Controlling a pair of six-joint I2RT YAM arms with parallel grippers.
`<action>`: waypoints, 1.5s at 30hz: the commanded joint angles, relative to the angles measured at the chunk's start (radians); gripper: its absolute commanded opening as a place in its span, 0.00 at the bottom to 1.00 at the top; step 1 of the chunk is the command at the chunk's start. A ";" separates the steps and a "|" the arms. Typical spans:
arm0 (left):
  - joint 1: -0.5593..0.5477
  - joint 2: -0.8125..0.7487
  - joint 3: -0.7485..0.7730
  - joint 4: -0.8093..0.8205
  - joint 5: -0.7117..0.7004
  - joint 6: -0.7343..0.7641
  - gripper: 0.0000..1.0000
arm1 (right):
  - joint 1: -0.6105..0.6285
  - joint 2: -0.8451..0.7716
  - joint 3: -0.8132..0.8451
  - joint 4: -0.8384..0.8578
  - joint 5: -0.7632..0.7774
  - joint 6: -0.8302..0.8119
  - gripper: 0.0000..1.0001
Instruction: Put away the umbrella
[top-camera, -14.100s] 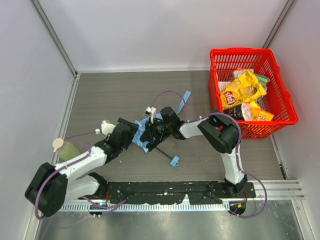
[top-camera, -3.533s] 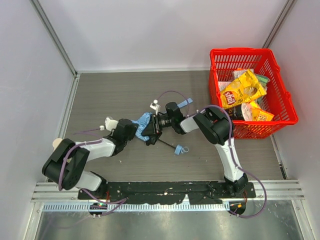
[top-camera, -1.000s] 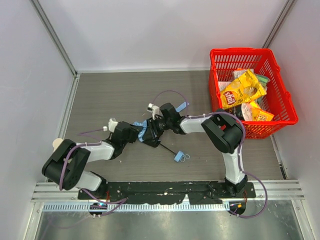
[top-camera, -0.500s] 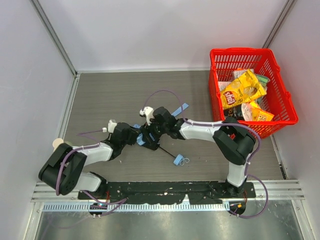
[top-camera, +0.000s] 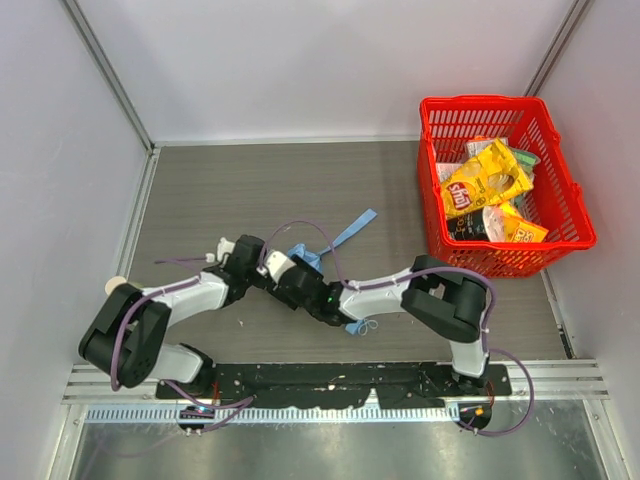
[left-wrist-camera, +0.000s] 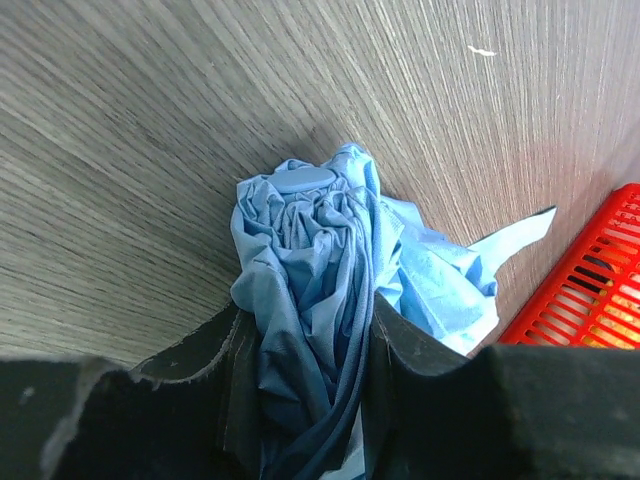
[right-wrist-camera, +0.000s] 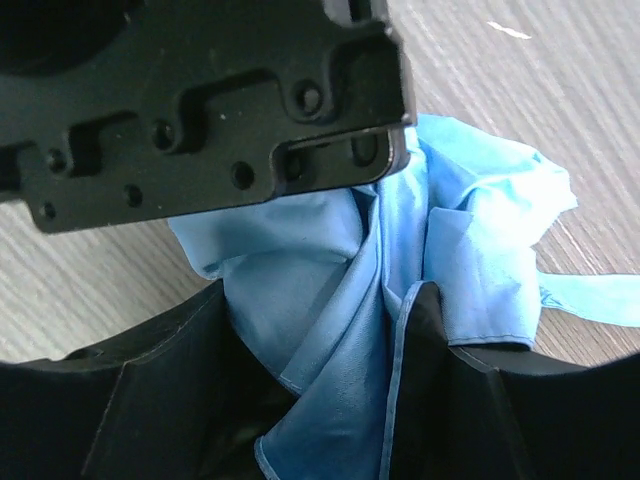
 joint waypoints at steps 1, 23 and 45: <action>-0.003 0.024 -0.004 -0.216 0.004 -0.054 0.00 | 0.021 0.094 -0.061 0.051 0.134 -0.009 0.63; -0.002 -0.042 -0.109 0.080 -0.045 0.162 1.00 | -0.404 0.220 -0.118 0.416 -1.295 0.556 0.01; -0.001 0.014 -0.149 0.173 -0.007 0.174 0.00 | -0.442 0.035 0.034 -0.152 -0.942 0.365 0.67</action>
